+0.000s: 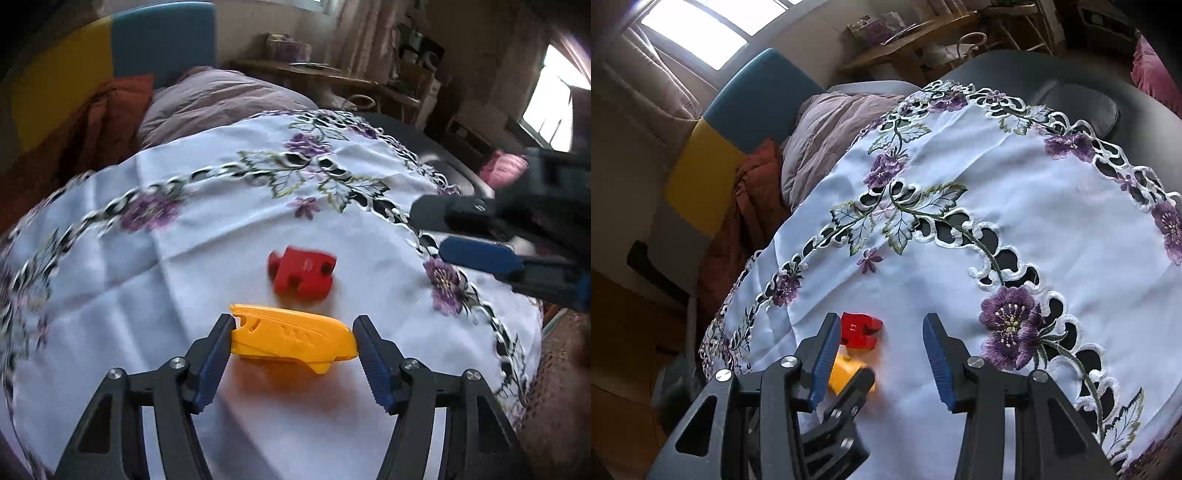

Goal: Organize rigid objects
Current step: 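Grasp the yellow piece with the left tool while the right tool grasps the red puzzle piece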

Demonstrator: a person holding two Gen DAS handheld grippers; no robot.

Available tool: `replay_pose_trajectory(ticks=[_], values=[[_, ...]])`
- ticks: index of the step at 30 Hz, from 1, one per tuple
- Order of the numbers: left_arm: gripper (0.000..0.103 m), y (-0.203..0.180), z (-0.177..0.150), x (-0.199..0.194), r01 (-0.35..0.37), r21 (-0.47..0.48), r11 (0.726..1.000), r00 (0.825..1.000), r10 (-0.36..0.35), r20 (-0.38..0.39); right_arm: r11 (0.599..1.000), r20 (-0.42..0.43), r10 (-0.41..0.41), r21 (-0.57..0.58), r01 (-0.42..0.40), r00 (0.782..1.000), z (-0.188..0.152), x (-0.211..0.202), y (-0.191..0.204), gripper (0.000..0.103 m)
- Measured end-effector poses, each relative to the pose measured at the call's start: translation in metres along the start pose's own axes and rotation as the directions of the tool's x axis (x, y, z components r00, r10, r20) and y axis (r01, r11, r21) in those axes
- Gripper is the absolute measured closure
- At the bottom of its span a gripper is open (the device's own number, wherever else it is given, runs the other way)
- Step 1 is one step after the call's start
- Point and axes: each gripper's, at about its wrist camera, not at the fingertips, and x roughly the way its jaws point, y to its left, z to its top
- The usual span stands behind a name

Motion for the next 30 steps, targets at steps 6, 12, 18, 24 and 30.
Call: replay_pose_trajectory(ticks=[6, 12, 18, 24, 30], values=[[0.037, 0.02, -0.047, -0.055, -0.03, -0.103, 0.994, 0.998, 0.035, 0.05, 1.0, -0.061, -0.005, -0.024, 0.003, 0.998, -0.005, 0.011, 0.003, 0.057], [0.037, 0.032, -0.102, -0.101, -0.069, -0.152, 0.986, 0.995, 0.079, 0.064, 0.994, -0.136, -0.04, -0.105, 0.025, 0.99, -0.015, 0.027, 0.019, 0.057], [0.037, 0.032, -0.134, -0.126, -0.059, -0.184, 0.981, 0.995, 0.074, 0.074, 0.991, -0.14, -0.079, -0.115, 0.063, 0.987, -0.011, 0.044, 0.037, 0.056], [0.037, 0.031, -0.146, -0.15, -0.055, -0.18, 0.982, 0.99, 0.077, 0.115, 0.983, -0.149, -0.143, -0.132, 0.124, 0.978, -0.008, 0.077, 0.052, 0.044], [0.037, 0.037, -0.153, -0.164, -0.048, -0.205, 0.978, 0.989, 0.075, 0.129, 0.95, -0.087, -0.234, -0.231, 0.209, 0.968, -0.011, 0.097, 0.066, 0.044]])
